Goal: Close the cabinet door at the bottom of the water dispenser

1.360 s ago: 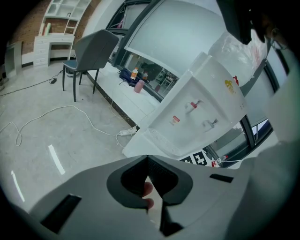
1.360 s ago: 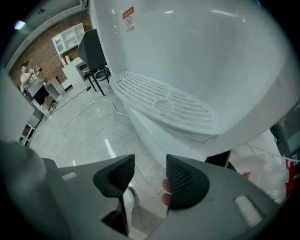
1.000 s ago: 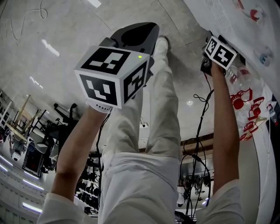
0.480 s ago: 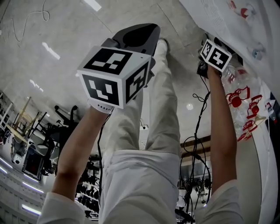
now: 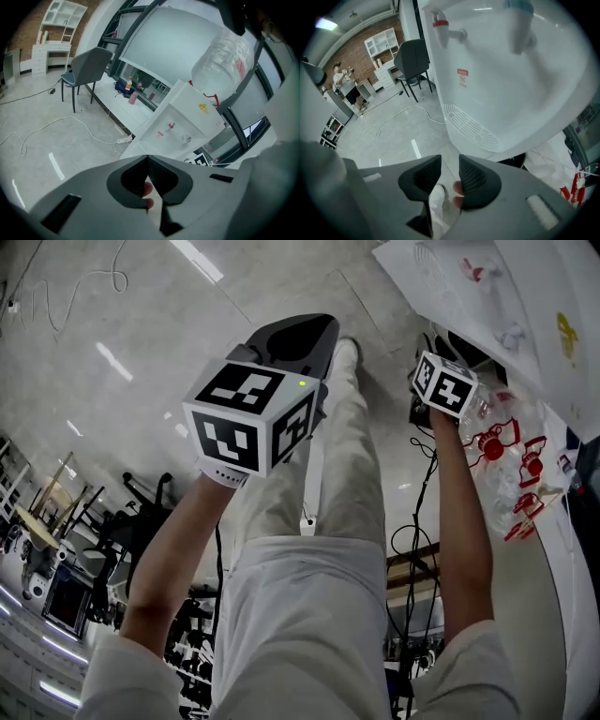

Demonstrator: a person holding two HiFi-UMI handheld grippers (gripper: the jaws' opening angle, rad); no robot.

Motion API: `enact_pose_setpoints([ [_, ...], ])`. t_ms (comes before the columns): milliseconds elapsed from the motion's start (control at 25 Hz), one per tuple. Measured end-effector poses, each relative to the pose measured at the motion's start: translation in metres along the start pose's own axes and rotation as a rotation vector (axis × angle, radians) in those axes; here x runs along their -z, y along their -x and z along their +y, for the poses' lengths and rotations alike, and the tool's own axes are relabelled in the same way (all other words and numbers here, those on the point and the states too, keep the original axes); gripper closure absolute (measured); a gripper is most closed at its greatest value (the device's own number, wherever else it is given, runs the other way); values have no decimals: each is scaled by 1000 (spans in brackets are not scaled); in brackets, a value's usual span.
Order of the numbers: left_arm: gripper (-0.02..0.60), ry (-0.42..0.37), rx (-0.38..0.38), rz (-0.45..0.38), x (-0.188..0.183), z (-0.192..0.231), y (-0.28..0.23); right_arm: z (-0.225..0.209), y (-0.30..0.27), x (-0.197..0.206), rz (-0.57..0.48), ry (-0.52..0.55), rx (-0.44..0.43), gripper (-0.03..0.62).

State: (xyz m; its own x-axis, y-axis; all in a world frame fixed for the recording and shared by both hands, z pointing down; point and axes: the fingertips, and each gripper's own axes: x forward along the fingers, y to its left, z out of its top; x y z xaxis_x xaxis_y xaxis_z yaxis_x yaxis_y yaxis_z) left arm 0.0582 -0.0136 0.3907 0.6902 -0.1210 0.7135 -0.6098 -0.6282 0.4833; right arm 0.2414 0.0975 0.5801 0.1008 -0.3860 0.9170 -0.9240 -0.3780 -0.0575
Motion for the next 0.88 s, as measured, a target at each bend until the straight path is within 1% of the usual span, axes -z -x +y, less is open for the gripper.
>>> enact_pose_setpoints([
  [160,575,-7,7,-12,-10,-15,27,17,32,-19,-26,-17,-34,519],
  [320,575,0,15,-29,-17,-36,52,36,62,-31,-61,-29,-104,557],
  [400,575,2,19,-42,-20,-47,69,45,84,-35,-84,-30,-121,579],
  [560,575,9,22,-75,-27,-64,106,64,131,-49,-140,-20,-156,583],
  [760,574,0,17,-119,-34,-76,150,88,184,-69,-200,16,-207,583],
  [880,575,21,10,-138,-36,-80,180,104,218,-78,-234,27,-250,583],
])
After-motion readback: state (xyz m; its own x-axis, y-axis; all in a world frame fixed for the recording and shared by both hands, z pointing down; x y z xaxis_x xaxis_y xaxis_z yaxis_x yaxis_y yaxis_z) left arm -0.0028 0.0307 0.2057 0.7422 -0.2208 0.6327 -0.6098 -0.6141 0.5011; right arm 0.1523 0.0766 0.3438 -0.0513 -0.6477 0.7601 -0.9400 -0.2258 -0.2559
